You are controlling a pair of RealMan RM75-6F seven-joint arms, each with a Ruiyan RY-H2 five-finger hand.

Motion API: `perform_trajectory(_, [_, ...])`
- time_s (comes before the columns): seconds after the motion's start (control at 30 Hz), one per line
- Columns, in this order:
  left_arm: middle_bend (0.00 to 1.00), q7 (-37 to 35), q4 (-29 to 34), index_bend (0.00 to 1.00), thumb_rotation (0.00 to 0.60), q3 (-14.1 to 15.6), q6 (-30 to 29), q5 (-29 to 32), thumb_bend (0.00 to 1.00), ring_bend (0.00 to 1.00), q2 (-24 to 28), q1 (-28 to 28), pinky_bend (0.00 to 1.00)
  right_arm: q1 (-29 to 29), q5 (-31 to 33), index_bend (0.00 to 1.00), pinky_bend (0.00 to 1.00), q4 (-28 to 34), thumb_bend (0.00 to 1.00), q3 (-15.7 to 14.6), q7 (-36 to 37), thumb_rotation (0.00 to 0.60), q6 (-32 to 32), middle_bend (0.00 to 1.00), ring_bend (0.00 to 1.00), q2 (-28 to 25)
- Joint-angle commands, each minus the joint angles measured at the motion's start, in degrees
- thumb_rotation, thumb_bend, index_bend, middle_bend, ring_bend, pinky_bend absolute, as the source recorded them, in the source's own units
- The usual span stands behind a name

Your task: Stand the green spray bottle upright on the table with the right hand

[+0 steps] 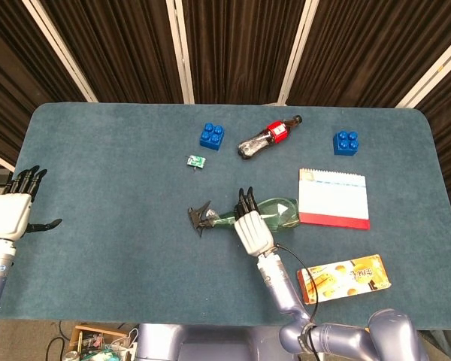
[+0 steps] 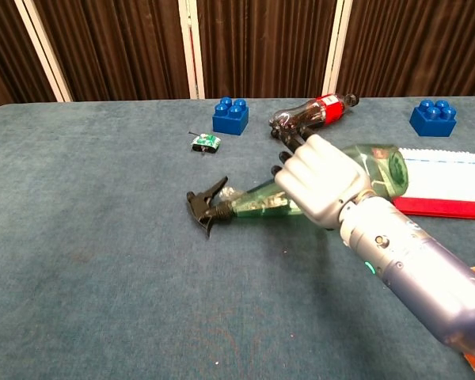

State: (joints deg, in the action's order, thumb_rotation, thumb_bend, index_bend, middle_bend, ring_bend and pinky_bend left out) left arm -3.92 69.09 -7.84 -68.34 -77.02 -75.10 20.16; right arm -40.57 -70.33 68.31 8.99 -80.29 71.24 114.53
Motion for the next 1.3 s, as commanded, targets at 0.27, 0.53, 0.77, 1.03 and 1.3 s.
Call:
perform_trajectory(0.27, [0.00,0.3,-0.1,0.00,0.600,0.2,0.3,0.1,0.02,0.01,-0.2,0.2,0.16,-0.3,-3.1,0.93,0.11,8.9,0.40,2.4,6.2,0.600,2.4,0.24,0.00,-5.1])
perform_trajectory(0.53, [0.00,0.2,0.0,0.00,0.600,0.5,1.3,0.2,0.02,0.01,-0.3,0.6,0.16,0.3,-7.4,0.94,0.12,15.1,0.40,5.0,26.6,0.600,2.2,0.26,0.00,-12.7])
perform_trajectory(0.77, [0.00,1.0,-0.1,0.00,0.600,0.6,2.4,0.5,0.02,0.01,-0.8,1.1,0.16,0.8,-10.1,0.95,0.13,12.8,0.40,4.9,36.3,0.600,2.7,0.27,0.00,-15.1])
perform_trajectory(1.03, [0.00,1.2,-0.4,0.00,0.600,0.7,2.8,0.8,0.02,0.01,-1.0,1.3,0.16,3.0,-10.1,0.95,0.15,14.4,0.40,6.6,60.8,0.600,3.8,0.28,0.00,-15.7])
perform_trajectory(1.3, [0.00,1.3,-0.6,0.00,0.600,0.9,3.1,0.8,0.02,0.01,-1.2,1.4,0.16,6.1,-8.8,0.94,0.15,18.3,0.40,7.0,93.2,0.600,0.2,0.25,0.00,-19.8])
